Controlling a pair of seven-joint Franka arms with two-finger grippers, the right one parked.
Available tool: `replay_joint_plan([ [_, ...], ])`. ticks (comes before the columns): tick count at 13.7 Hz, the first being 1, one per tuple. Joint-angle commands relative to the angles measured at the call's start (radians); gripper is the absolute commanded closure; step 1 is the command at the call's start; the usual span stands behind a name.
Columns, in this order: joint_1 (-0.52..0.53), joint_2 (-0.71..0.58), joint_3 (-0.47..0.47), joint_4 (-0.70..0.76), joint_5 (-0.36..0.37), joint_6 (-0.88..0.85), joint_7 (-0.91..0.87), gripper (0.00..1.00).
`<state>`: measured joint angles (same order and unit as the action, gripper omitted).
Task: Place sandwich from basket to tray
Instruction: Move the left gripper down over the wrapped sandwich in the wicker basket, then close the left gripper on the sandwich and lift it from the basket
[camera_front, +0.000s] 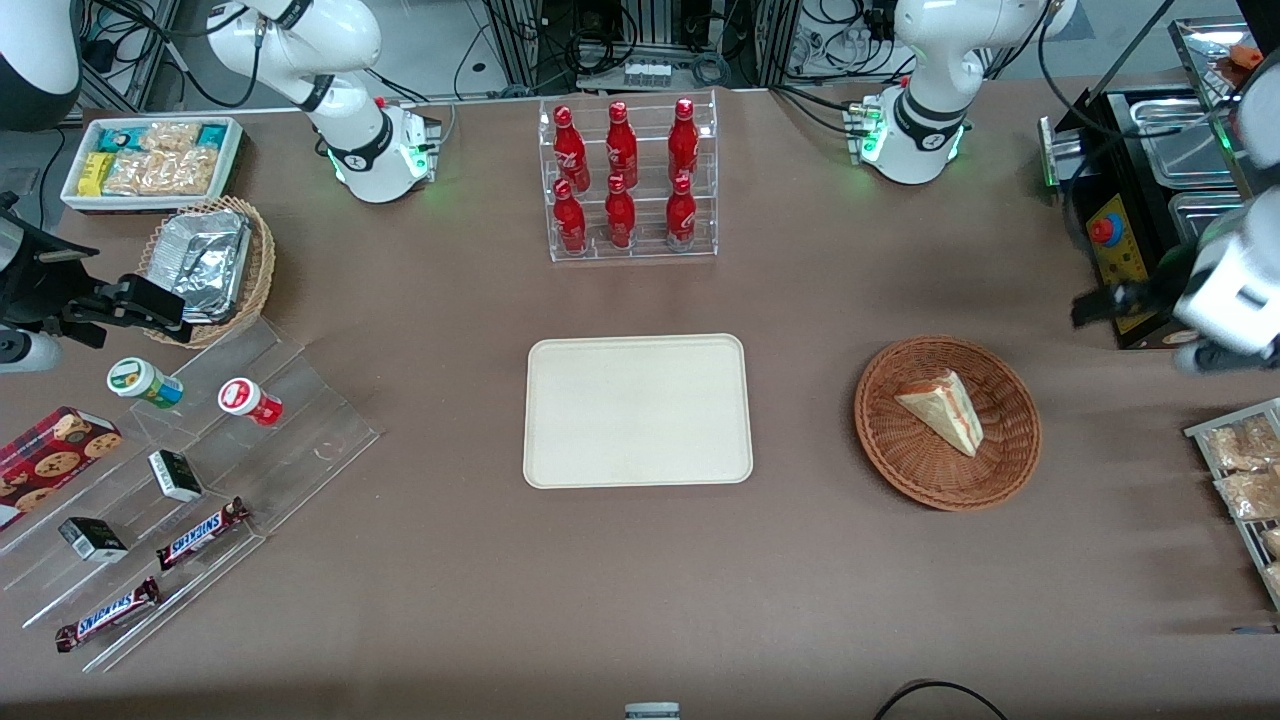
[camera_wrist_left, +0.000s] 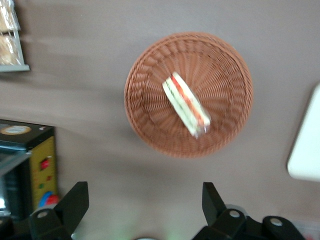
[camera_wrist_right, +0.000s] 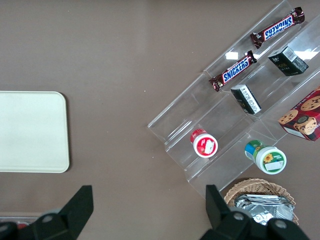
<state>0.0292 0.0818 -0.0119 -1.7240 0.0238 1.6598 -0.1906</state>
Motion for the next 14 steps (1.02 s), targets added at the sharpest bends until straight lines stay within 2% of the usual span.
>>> replay_joint_plan([
  [1, -0.018, -0.022, 0.007, -0.188, 0.007, 0.199, -0.25, 0.0],
  [5, -0.049, -0.027, 0.004, -0.429, 0.002, 0.545, -0.651, 0.0],
  [7, -0.089, -0.016, 0.001, -0.502, 0.002, 0.664, -0.786, 0.0],
  [10, -0.129, 0.0, 0.001, -0.546, 0.004, 0.724, -0.88, 0.0],
  [14, -0.141, 0.038, 0.003, -0.598, 0.004, 0.834, -0.892, 0.0],
])
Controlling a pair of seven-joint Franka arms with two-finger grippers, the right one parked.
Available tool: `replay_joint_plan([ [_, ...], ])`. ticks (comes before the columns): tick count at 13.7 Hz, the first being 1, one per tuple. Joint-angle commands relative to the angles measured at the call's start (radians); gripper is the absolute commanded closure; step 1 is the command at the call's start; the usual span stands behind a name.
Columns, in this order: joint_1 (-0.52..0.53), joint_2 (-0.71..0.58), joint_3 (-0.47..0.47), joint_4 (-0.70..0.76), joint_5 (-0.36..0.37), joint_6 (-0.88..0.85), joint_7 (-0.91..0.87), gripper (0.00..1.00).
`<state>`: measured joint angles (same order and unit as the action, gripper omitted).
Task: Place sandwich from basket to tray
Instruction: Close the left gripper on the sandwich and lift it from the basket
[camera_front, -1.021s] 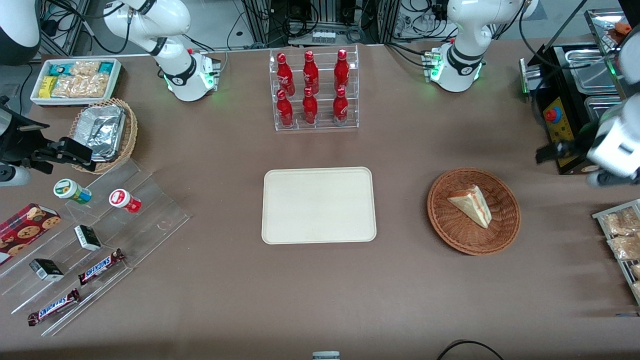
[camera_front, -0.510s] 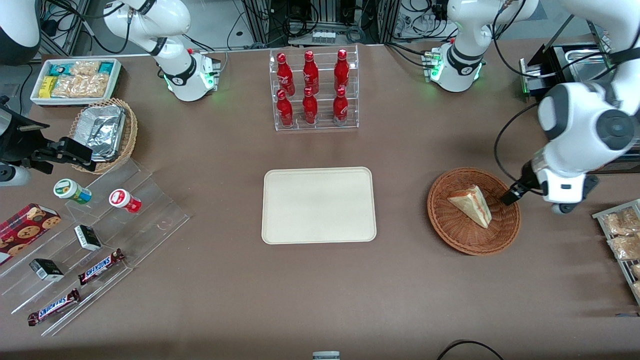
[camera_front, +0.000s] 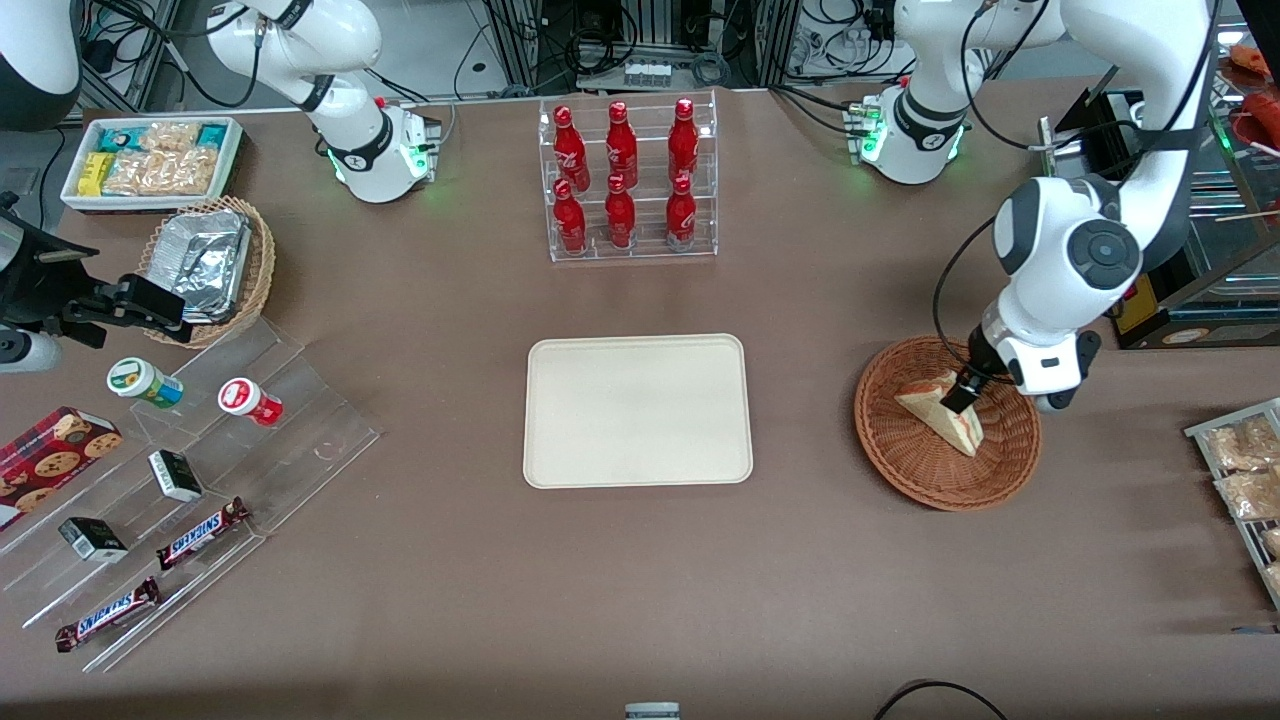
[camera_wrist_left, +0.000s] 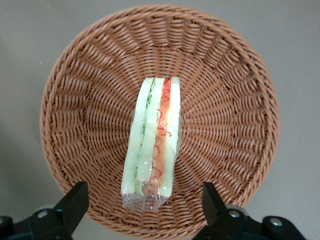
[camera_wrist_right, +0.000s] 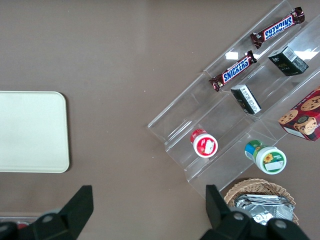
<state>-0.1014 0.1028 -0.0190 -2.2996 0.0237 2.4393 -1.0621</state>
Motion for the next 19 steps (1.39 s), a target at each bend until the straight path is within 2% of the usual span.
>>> replay_joint_plan([
  [1, -0.011, 0.035, 0.01, -0.024, 0.004, 0.076, -0.022, 0.0],
  [5, -0.011, 0.081, 0.01, -0.047, 0.004, 0.155, -0.038, 0.0],
  [6, -0.012, 0.089, 0.01, -0.046, 0.004, 0.158, -0.039, 0.04],
  [7, -0.014, 0.089, 0.01, -0.044, 0.004, 0.159, -0.039, 0.37],
  [8, -0.012, 0.087, 0.01, -0.038, 0.004, 0.159, -0.039, 0.81],
  [9, -0.012, 0.084, 0.01, -0.032, 0.004, 0.158, -0.036, 1.0],
  [11, -0.012, 0.058, 0.01, -0.032, 0.007, 0.143, -0.029, 1.0],
  [13, -0.014, 0.005, 0.008, -0.017, 0.016, 0.051, -0.012, 1.0],
  [16, -0.03, -0.049, -0.002, 0.087, 0.038, -0.191, 0.007, 1.0],
  [19, -0.108, -0.042, -0.018, 0.289, 0.038, -0.478, 0.007, 1.0],
])
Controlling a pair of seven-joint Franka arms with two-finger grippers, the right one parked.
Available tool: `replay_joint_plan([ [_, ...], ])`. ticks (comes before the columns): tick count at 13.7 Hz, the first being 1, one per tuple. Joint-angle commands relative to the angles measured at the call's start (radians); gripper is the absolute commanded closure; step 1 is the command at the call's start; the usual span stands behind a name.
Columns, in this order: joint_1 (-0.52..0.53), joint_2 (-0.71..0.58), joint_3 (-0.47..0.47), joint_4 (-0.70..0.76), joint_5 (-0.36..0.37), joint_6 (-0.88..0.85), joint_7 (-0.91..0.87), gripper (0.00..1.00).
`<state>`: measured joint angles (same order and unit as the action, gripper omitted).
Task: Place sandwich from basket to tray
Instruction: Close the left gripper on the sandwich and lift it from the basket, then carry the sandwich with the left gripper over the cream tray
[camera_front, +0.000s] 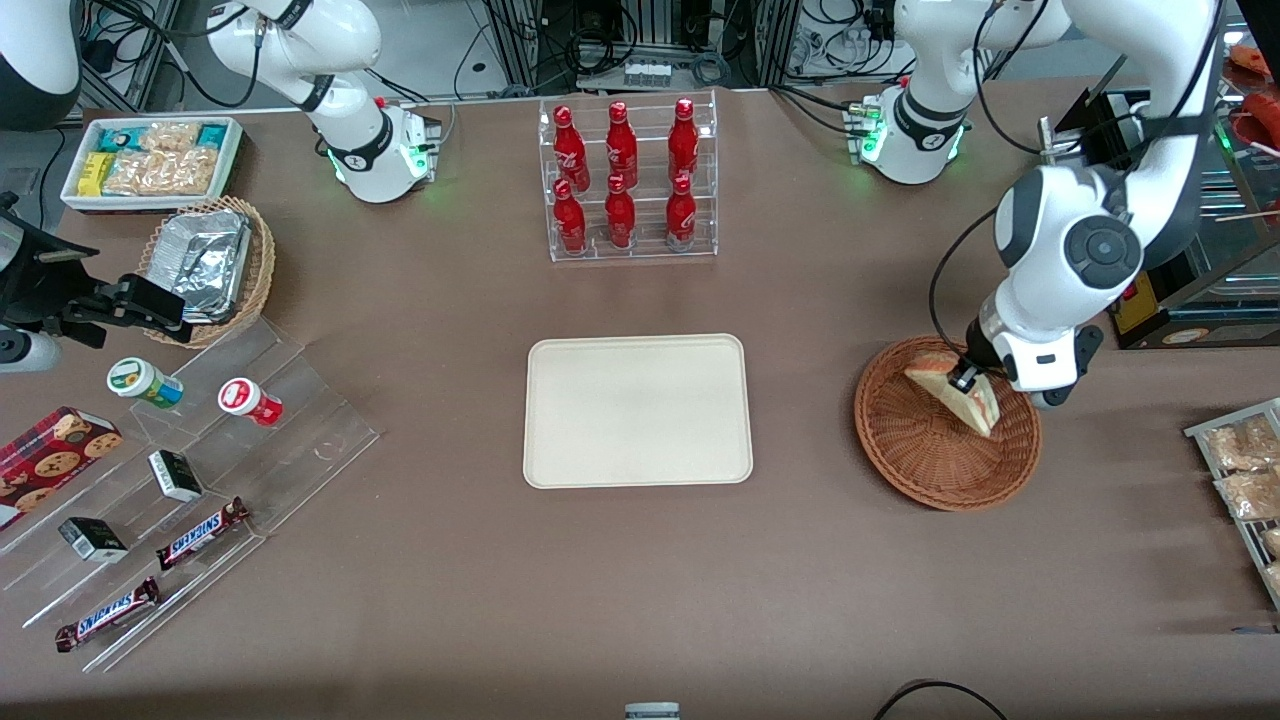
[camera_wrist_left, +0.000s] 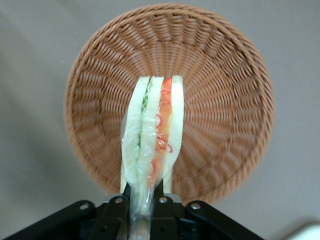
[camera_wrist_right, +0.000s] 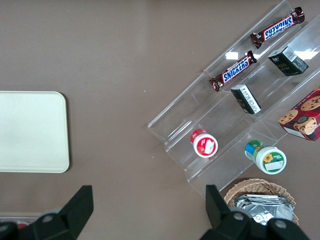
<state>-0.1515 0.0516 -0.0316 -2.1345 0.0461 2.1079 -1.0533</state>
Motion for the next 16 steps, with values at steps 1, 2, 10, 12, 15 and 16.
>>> replay_joint_plan([
  [1, -0.097, 0.014, -0.011, 0.183, 0.012, -0.211, -0.004, 1.0],
  [2, -0.144, 0.014, -0.014, 0.221, 0.006, -0.247, -0.005, 1.0],
  [10, -0.549, 0.376, -0.013, 0.606, 0.001, -0.192, -0.05, 1.0],
  [12, -0.586, 0.511, -0.014, 0.706, -0.003, -0.135, -0.051, 1.0],
  [15, -0.652, 0.626, -0.01, 0.746, 0.011, -0.013, -0.069, 1.0],
  [16, -0.658, 0.648, -0.01, 0.746, 0.011, 0.016, -0.076, 1.0],
])
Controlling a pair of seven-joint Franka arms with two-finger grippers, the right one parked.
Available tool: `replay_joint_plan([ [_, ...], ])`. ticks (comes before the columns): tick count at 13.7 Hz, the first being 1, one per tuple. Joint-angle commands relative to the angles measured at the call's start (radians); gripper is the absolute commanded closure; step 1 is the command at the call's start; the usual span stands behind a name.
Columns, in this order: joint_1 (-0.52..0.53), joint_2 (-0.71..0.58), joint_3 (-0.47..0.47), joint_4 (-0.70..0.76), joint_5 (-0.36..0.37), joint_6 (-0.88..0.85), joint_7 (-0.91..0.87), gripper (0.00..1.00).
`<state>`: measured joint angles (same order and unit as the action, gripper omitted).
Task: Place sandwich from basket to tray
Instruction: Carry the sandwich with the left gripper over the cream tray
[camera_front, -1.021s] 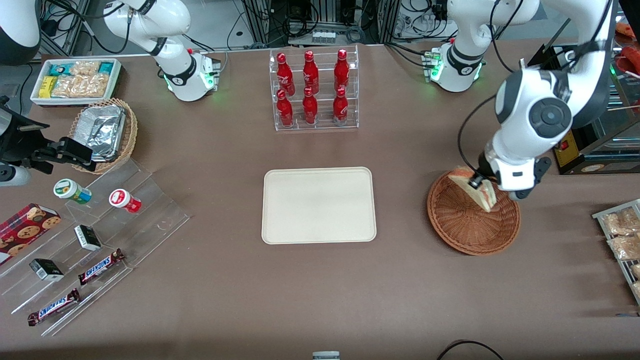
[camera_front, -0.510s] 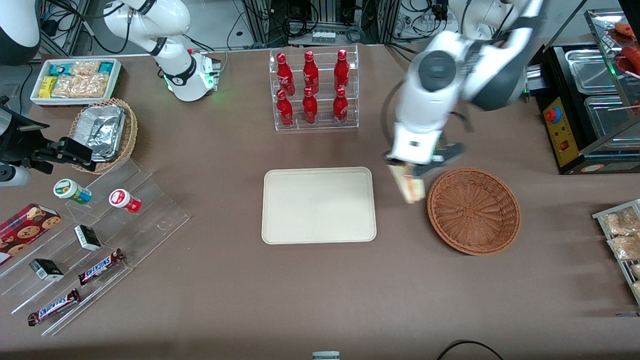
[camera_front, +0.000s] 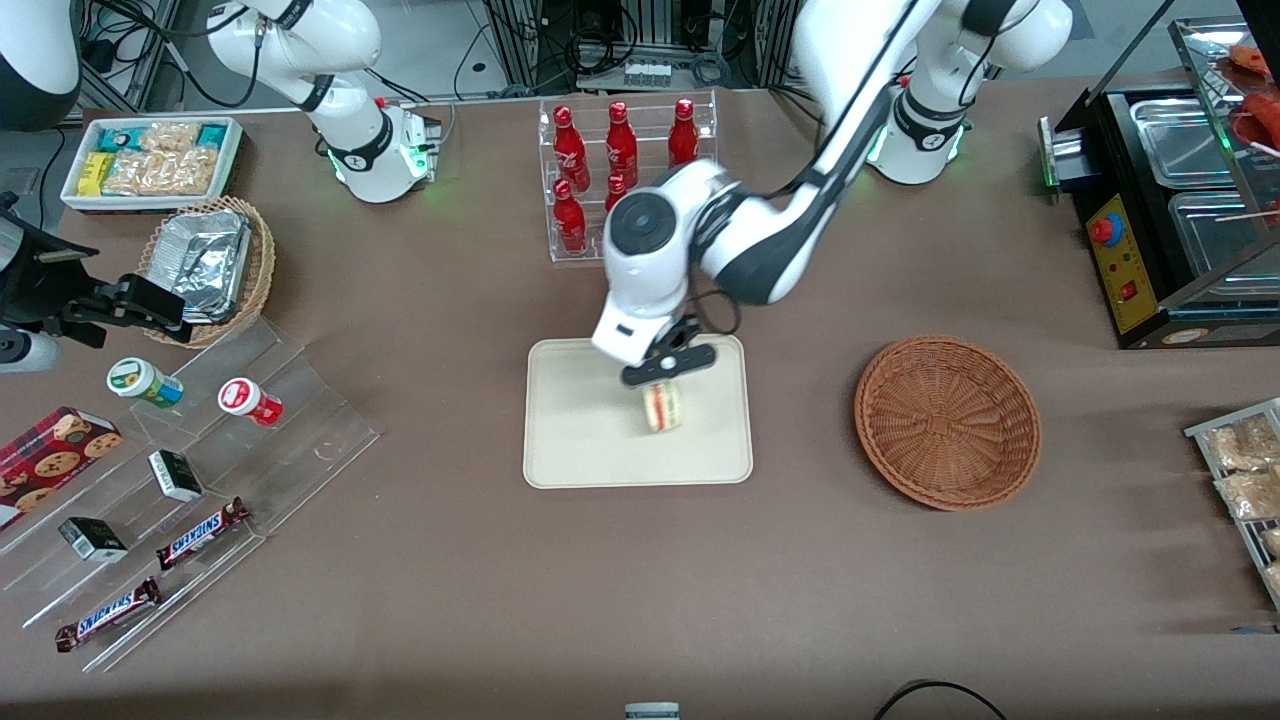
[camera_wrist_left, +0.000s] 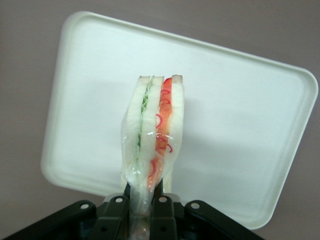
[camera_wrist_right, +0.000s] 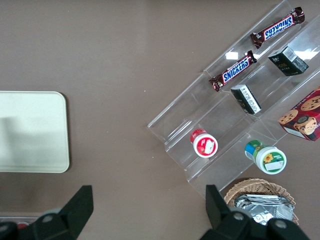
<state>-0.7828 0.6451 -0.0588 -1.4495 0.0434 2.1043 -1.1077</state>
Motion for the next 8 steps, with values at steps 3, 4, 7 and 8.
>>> replay_joint_plan([
  [3, -0.046, 0.099, 0.019, 0.064, 0.061, 0.086, -0.024, 1.0],
  [4, -0.046, 0.116, 0.019, 0.076, 0.072, 0.095, -0.023, 1.0],
  [7, -0.05, 0.143, 0.019, 0.093, 0.096, 0.097, -0.014, 1.0],
  [8, -0.05, 0.145, 0.017, 0.09, 0.116, 0.095, -0.018, 1.0],
])
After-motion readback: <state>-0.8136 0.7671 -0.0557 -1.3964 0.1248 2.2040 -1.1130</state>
